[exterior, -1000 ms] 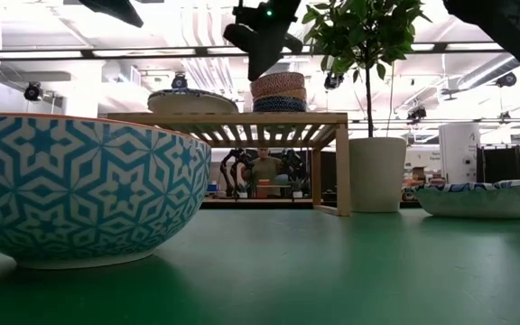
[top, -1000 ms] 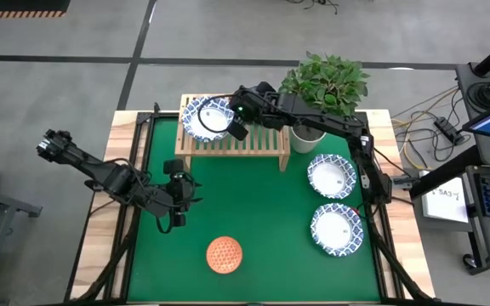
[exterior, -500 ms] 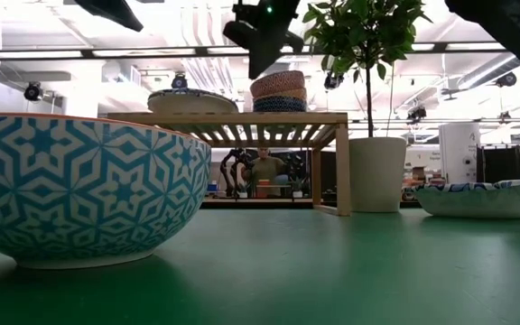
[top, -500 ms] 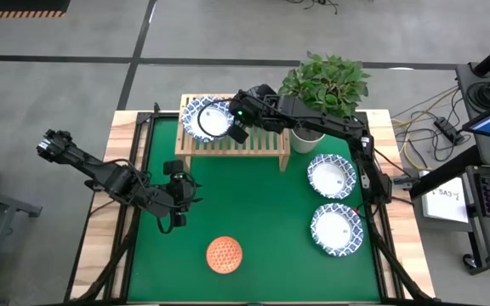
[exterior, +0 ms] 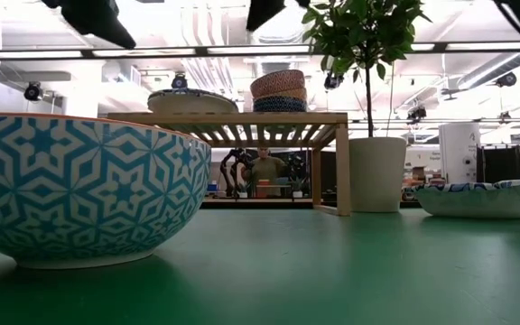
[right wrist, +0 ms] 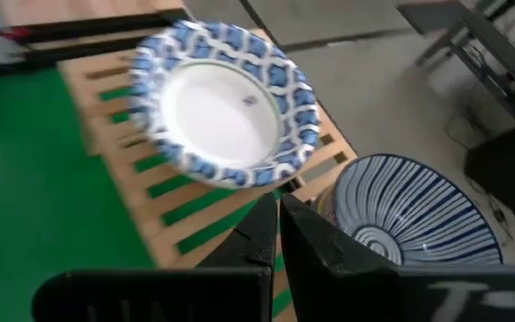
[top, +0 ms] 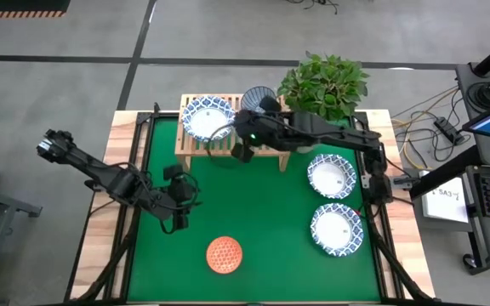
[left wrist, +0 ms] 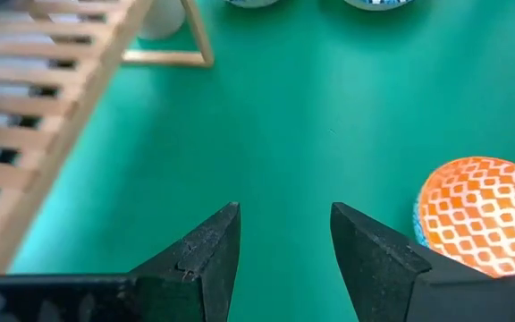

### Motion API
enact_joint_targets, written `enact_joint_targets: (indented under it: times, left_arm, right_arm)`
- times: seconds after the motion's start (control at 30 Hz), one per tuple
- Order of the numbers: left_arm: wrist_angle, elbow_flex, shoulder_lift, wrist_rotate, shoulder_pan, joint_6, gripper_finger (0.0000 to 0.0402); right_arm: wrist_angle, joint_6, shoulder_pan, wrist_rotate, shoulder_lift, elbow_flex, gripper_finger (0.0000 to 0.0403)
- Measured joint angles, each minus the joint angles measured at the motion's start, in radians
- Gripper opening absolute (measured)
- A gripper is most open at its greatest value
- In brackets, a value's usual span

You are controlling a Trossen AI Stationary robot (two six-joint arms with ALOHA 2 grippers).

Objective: Place and stack bowls onto a shelf
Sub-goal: Stack the big white bowl on the big white bowl on the shelf

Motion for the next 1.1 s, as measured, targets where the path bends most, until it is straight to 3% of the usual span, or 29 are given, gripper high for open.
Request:
enact_joint_targets:
  times: [0.4,0.67,0.93,1.1]
  left_arm:
    - [0.140,-0.078,0.001,0.125,-0.066,-0.077,0.0158]
    - [0.204,-0.109,0.001,0.142,-0.099,-0.128,0.0158]
    - [0.221,-0.113,0.001,0.141,-0.099,-0.144,0.0158]
    - [0.231,-0.113,0.001,0.139,-0.099,-0.143,0.0158]
  right_arm:
    - [-0.202,0.149,0.264,0.000,-0.046,-0.005,0.0009]
    - [-0.289,0.263,0.422,0.000,-0.048,-0.049,0.0009]
    - [-0.317,0.390,0.472,0.030,-0.079,-0.174,0.0009]
    - [-0.310,0.476,0.473,0.029,-0.139,-0.320,0.0009]
